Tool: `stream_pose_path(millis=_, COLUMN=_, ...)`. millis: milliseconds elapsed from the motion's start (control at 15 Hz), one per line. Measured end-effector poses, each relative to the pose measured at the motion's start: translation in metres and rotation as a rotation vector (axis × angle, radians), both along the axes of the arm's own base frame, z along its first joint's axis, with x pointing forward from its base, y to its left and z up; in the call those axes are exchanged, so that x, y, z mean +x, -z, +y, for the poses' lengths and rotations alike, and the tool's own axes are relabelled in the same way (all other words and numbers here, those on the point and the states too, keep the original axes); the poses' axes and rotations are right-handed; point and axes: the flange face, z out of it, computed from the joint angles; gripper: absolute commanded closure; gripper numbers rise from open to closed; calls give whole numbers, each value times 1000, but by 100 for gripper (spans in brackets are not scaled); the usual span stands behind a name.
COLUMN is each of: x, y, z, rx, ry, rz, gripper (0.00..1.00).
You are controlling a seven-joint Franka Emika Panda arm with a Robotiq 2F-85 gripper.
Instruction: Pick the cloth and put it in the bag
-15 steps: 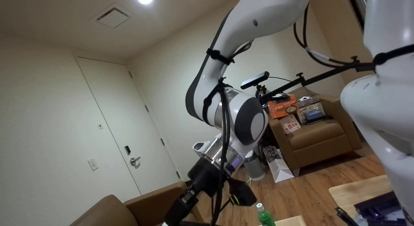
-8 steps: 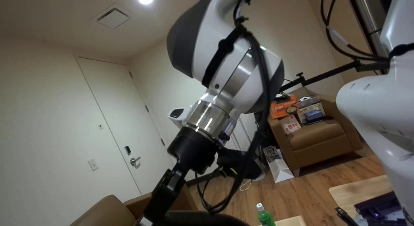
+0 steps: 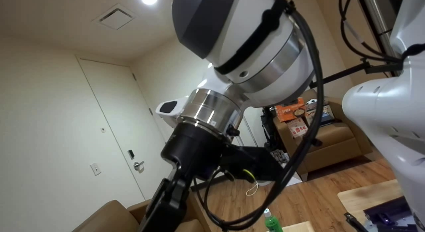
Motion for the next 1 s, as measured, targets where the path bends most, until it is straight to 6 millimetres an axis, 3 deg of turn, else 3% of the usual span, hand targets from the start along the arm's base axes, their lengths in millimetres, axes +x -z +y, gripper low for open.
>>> stream_pose_path(millis=200, x=1, y=-2, z=-5, rx=-16, ry=24, rz=-11, gripper=97)
stream_pose_path(millis=333, x=-2, y=-19, z=-8, rx=-22, ry=80, rz=-47, gripper=96)
stream_pose_path(millis=600, x=-29, y=-79, z=-5, rx=0, ry=212, rz=-197, gripper=96)
stream_pose_path(millis=1000, x=-97, y=-163, z=31, rx=45, ry=270, rz=-472, gripper=96)
